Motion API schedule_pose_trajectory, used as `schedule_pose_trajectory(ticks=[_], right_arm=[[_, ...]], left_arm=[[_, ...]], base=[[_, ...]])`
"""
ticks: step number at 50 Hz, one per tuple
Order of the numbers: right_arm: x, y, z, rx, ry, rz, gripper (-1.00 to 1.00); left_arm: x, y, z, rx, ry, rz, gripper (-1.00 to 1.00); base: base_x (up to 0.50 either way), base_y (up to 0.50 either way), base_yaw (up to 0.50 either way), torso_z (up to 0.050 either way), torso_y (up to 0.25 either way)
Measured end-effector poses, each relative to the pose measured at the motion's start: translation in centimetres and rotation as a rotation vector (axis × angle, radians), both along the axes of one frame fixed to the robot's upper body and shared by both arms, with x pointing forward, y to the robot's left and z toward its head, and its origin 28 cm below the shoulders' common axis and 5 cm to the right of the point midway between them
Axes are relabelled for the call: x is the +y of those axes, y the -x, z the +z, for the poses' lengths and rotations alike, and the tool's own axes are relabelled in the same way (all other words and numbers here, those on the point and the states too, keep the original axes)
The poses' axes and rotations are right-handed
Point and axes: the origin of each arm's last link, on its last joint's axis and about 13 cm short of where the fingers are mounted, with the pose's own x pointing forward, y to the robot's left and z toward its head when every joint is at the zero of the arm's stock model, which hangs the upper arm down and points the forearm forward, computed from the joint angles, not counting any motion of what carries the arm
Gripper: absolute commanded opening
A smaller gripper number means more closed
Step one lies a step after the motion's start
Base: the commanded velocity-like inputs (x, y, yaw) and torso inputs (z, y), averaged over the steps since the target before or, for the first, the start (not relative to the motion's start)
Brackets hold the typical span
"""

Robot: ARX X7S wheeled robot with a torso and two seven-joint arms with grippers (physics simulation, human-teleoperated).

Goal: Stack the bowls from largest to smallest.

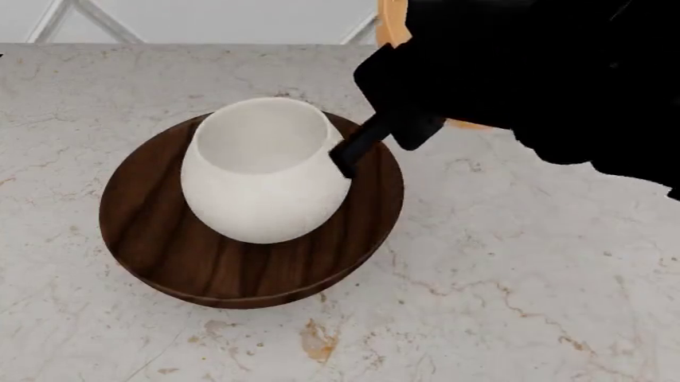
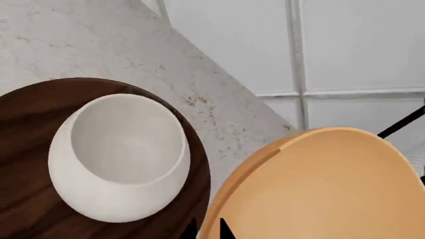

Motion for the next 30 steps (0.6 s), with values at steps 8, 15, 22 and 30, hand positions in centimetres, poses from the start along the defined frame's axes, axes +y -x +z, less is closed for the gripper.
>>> schedule_pose_trajectory(ticks=[8,15,22,30], right_arm=[[2.7,-3.3,1.5,-0.013,-0.071,0.06,-1.0],[4.9,-6.0,1.4,0.011,-0.116,0.101,-1.0],[6.4,-7.5,0.3,0.049,-0.135,0.131,-1.0],[7.6,-8.1,-0.9,0.082,-0.131,0.165,-1.0]], left_arm=[[0.1,0.0,0.0,0.001,0.006,0.002,1.0],[0.2,-0.1,-0.1,0.001,0.011,0.002,1.0],[0.3,-0.1,-0.1,0.001,0.016,0.004,1.0],[0.5,-0.1,0.0,-0.001,0.024,0.011,1.0]], base=[[0.0,0.0,0.0,0.0,0.0],[0.0,0.0,0.0,0.0,0.0],[0.0,0.0,0.0,0.0,0.0],[0.0,0.0,0.0,0.0,0.0]])
